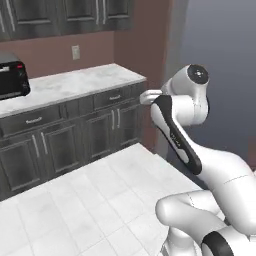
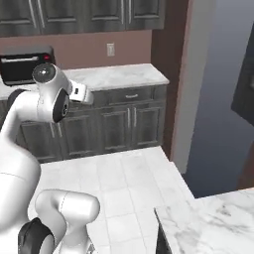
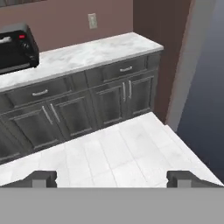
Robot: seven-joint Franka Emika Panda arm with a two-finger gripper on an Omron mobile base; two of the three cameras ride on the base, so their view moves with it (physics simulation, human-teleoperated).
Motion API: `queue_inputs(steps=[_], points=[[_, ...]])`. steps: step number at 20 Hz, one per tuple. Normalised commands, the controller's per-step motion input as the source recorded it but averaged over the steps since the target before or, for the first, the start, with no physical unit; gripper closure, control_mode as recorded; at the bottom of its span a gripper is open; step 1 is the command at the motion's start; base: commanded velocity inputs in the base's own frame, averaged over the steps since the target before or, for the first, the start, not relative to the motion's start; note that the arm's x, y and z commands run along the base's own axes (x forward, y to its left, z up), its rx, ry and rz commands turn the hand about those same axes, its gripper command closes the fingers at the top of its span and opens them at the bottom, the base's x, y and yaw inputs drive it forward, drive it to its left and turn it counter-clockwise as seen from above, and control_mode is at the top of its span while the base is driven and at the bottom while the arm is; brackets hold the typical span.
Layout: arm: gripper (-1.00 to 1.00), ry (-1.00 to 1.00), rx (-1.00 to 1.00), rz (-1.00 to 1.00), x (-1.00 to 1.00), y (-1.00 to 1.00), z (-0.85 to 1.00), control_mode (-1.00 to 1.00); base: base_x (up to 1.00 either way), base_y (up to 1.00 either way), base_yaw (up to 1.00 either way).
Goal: Open the cabinet directly in front. Then move the wine and the cup to the dining counter with the jar on it.
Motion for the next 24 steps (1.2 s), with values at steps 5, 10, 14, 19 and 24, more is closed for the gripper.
queue_inputs(steps=[5,10,14,19,24], points=[[-1.00,0.00,0.00,0.00,0.00,0.00,0.00,1.00,-0.15,0.24,-0.96],[-1.00,0.00,0.00,0.00,0.00,0.00,0.00,1.00,-0.28,0.19,-0.91],[-1.00,0.00,0.00,0.00,0.00,0.00,0.00,1.00,-0.32,0.14,-0.93],[-1.00,0.00,0.00,0.00,0.00,0.00,0.00,1.00,-0.14,-0.32,-0.82],[-1.00,0.00,0.00,0.00,0.00,0.00,0.00,1.00,0.20,-0.98,-0.12]])
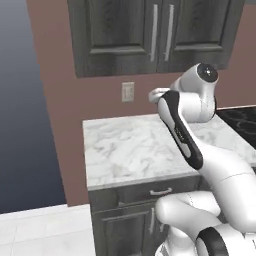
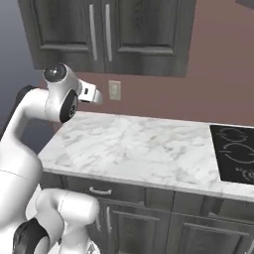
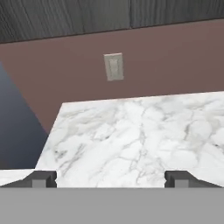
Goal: Open the cabinet directly in front. Then move the wine and the cup to the dining counter with the jar on it.
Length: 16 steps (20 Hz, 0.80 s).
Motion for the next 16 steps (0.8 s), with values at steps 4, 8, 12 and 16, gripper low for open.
queue_inputs(steps=[4,8,12,16], points=[[-1.00,0.00,0.00,0.00,0.00,0.00,0.00,1.00,0.38,-1.00,0.00],[-1.00,0.00,0.00,0.00,0.00,0.00,0.00,1.00,0.52,-1.00,0.05],[-1.00,0.00,0.00,0.00,0.00,0.00,0.00,1.00,0.02,-1.00,0.01],[-1.00,0.00,0.00,0.00,0.00,0.00,0.00,1.00,-0.69,-1.00,0.00]])
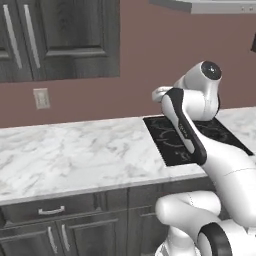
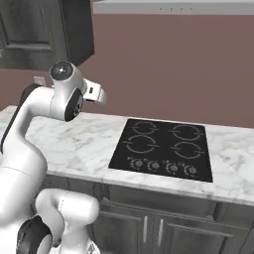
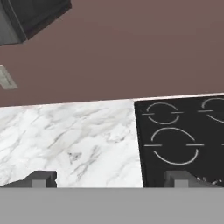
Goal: Open the cabinet directly in front. Then move the wine and the cup to the dining counter with the jar on it.
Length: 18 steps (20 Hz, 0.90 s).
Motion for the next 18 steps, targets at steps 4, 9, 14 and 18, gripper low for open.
queue_inputs(steps=[4,9,14,18], points=[[-1.00,0.00,0.00,0.00,0.00,0.00,0.00,1.00,-0.54,-1.00,0.00],[-1.00,0.00,0.00,0.00,0.00,0.00,0.00,1.00,-0.12,-1.00,0.00],[-1.00,0.00,0.00,0.00,0.00,0.00,0.00,1.00,0.00,-1.00,0.00],[-1.00,0.00,0.00,0.00,0.00,0.00,0.00,1.00,0.00,-1.00,0.00]])
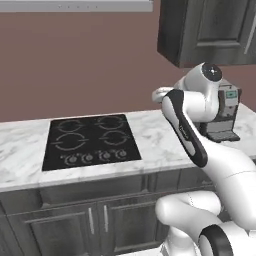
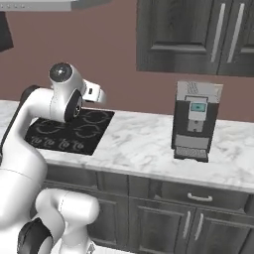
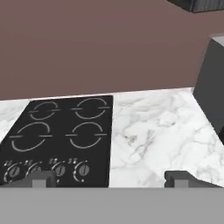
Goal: Open the cabinet directly in front. Then move the wine and the cup to the dining counter with the jar on it.
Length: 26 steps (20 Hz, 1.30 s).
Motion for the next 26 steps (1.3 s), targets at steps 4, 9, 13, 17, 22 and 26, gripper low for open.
queue_inputs(steps=[4,9,13,17,22,26], points=[[-1.00,0.00,0.00,0.00,0.00,0.00,0.00,1.00,0.00,-1.00,0.00],[-1.00,0.00,0.00,0.00,0.00,0.00,0.00,1.00,0.00,-1.00,0.00],[-1.00,0.00,0.00,0.00,0.00,0.00,0.00,1.00,-0.01,-1.00,-0.23],[-1.00,0.00,0.00,0.00,0.00,0.00,0.00,1.00,0.04,-0.63,-0.87],[-1.00,0.00,0.00,0.00,0.00,0.00,0.00,1.00,0.01,-0.13,-1.00],[-1.00,0.00,0.00,0.00,0.00,0.00,0.00,1.00,0.00,-0.08,-1.00]])
